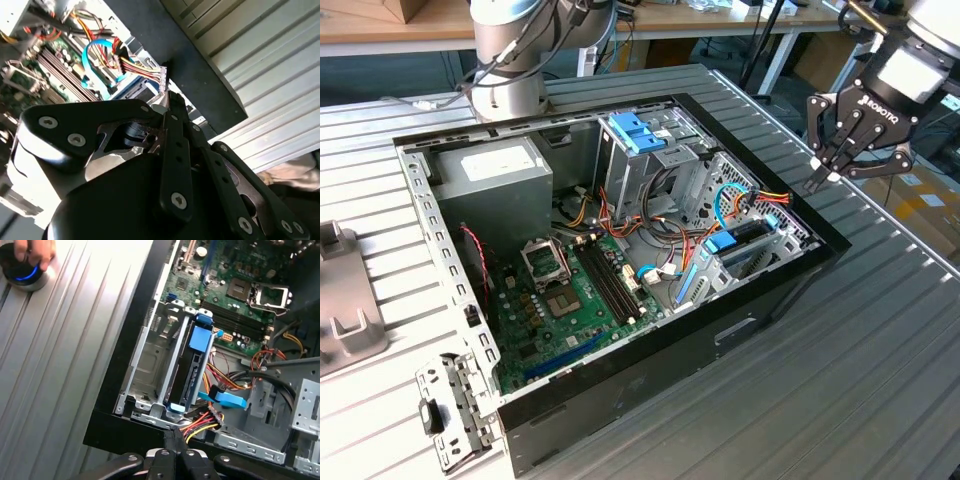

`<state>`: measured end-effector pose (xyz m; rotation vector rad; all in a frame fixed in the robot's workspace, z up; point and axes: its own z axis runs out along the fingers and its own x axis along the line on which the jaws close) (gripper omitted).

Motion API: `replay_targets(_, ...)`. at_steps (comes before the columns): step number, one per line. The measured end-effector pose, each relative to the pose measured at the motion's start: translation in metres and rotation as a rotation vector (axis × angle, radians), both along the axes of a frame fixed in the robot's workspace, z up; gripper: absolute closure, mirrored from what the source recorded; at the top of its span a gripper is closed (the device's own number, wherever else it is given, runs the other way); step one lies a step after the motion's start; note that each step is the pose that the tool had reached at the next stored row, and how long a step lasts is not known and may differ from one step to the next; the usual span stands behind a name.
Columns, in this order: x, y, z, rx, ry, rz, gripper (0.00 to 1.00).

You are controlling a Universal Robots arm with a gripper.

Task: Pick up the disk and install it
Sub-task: 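Insert the first disk wire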

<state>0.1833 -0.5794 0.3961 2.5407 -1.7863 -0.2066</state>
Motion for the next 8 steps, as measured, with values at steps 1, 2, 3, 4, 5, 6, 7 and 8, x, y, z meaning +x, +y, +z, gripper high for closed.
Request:
replay_targets(1, 0.0, 0.0, 0.0, 0.0, 0.0, 0.021, 0.89)
replay_targets(2, 0.0, 0.0, -0.0001, 0.0001, 0.0, 0.044, 0.89)
replay_targets(3, 0.0, 0.0, -0.0002, 0.0001, 0.0001, 0.063, 0.89)
replay_targets(4, 0.0, 0.0, -0.0002, 0.0, 0.0001, 0.09, 0.89)
replay_targets(5, 0.0, 0.0, -0.0003, 0.0001, 0.0001, 0.122, 0.89)
replay_targets(6, 0.0, 0.0, -0.0003, 0.0, 0.0, 0.14, 0.89)
replay_targets(7, 0.0, 0.0, -0.0004, 0.0, 0.0, 0.16, 0.89)
replay_targets(8, 0.0, 0.0, -0.0004, -0.0001, 0.0, 0.181, 0.89)
